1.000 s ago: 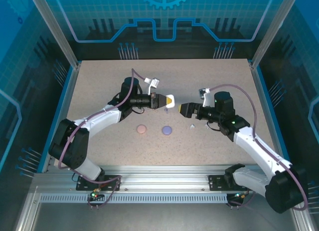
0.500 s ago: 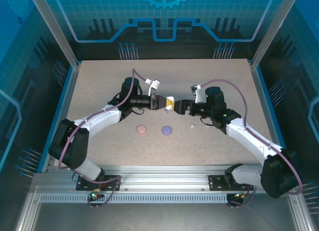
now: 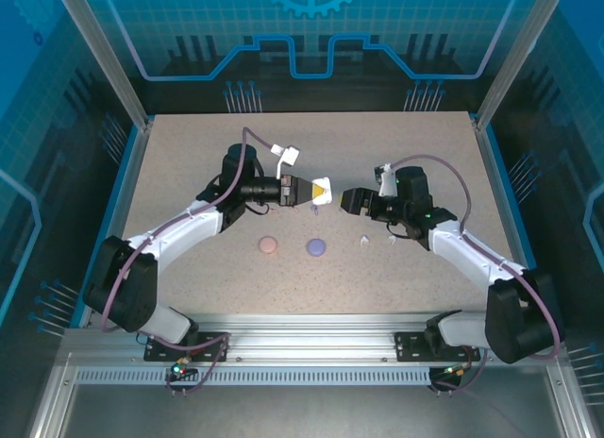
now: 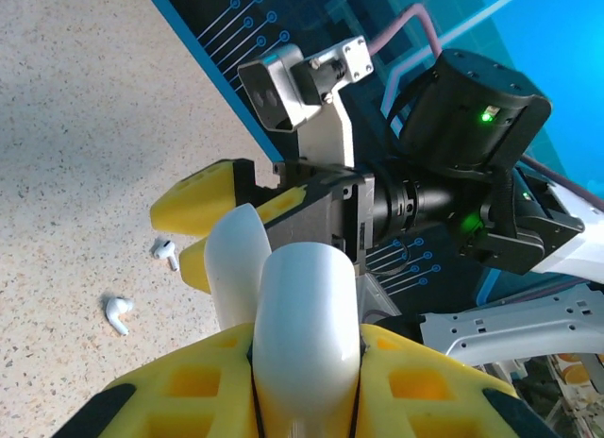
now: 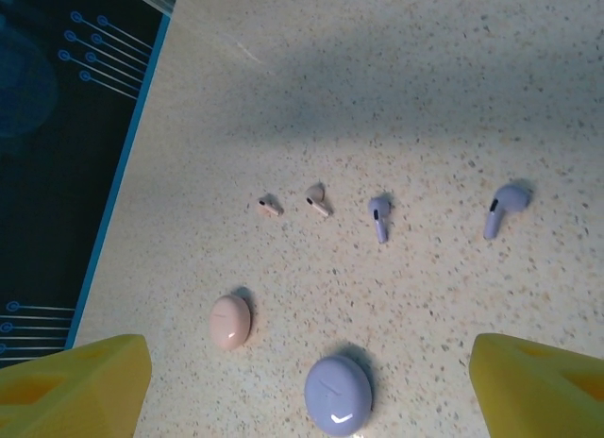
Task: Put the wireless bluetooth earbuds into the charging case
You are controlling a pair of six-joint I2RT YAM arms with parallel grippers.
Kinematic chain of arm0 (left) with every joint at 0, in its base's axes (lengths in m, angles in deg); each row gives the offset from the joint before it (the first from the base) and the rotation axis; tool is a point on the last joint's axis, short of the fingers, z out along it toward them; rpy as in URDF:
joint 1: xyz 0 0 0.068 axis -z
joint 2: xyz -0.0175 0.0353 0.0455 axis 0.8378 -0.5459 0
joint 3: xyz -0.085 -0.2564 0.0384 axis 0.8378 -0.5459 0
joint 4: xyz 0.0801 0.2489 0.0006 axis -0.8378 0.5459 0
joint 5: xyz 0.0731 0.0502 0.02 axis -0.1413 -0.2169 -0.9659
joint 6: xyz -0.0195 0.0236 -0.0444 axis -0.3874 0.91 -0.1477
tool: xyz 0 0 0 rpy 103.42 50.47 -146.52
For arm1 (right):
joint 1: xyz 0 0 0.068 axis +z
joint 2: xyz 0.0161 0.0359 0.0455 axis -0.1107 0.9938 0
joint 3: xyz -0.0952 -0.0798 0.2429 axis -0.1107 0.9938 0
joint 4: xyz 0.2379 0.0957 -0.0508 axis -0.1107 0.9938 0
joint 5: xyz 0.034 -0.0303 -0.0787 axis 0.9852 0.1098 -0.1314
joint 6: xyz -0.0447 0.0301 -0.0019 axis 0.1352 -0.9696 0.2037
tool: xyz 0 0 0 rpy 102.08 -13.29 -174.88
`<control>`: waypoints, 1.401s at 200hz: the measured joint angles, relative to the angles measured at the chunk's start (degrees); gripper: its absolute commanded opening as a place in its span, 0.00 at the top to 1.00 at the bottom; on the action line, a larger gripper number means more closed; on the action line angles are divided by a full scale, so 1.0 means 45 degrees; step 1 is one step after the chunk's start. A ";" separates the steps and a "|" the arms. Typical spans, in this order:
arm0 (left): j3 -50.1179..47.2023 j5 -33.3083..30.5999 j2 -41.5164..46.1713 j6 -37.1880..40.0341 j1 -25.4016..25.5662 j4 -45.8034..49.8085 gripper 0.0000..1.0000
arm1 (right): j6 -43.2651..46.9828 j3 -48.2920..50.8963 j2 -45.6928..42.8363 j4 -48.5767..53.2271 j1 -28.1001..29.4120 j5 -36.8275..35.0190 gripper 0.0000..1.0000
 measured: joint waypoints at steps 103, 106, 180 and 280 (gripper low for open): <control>0.0000 -0.0005 0.0000 -0.0078 0.0000 -0.0223 1.00 | -0.0510 0.0010 -0.1190 -0.1311 0.0068 0.2657 0.28; 0.0000 -0.0005 0.0000 -0.0112 0.0000 -0.0248 1.00 | -0.0559 -0.0010 -0.1117 -0.1331 0.0107 0.2686 0.29; 0.0000 -0.0010 0.0000 -0.0335 0.0000 -0.0631 1.00 | -0.0772 -0.0627 -0.0189 -0.1899 0.0733 0.2875 0.47; -0.0029 -0.0010 -0.0223 -0.0345 0.0121 -0.0763 1.00 | -0.0908 -0.0816 0.0413 -0.2336 0.0806 0.3186 0.69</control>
